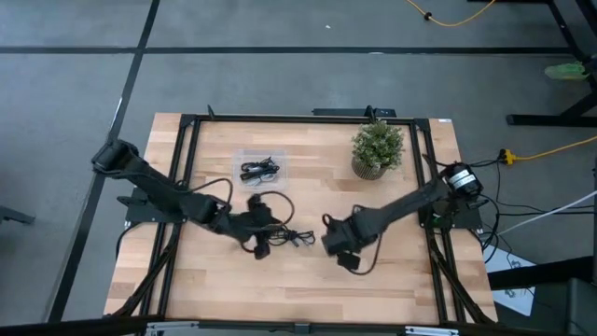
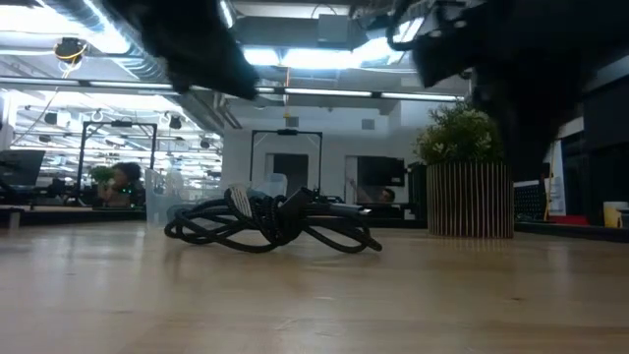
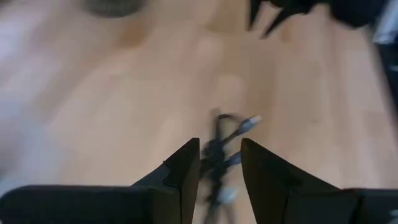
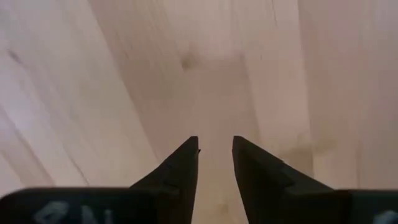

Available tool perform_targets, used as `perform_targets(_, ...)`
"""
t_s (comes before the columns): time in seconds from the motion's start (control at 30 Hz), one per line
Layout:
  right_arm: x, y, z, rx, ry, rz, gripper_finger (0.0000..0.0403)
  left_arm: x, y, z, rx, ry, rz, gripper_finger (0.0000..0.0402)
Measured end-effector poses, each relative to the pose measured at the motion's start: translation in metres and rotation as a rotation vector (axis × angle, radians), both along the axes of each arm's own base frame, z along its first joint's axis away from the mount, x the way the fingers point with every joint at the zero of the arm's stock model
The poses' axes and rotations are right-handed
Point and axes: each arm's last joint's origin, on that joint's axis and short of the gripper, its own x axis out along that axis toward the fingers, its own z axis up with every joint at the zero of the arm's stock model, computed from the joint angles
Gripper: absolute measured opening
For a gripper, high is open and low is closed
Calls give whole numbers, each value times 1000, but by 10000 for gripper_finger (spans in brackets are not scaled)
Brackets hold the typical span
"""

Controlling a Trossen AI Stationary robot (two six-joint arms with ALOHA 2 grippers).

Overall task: Pick and place USB-C Cables
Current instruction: Put the black USB cable into the transparent bin

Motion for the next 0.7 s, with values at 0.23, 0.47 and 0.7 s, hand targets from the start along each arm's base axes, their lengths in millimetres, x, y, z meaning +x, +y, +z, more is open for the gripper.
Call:
perform_targets(0.23, -28, 33, -5, -163, 10, -28, 106, 33, 29, -25, -135, 55, -106, 111)
perform_targets(0.47, -57, 60, -18, -214, 1, -123, 106, 36, 42, -29, -158, 89, -128, 111)
perform_targets(0.7, -91, 78, -38, -321, -59, -187, 106, 37, 30, -7, -90, 305, -121, 111)
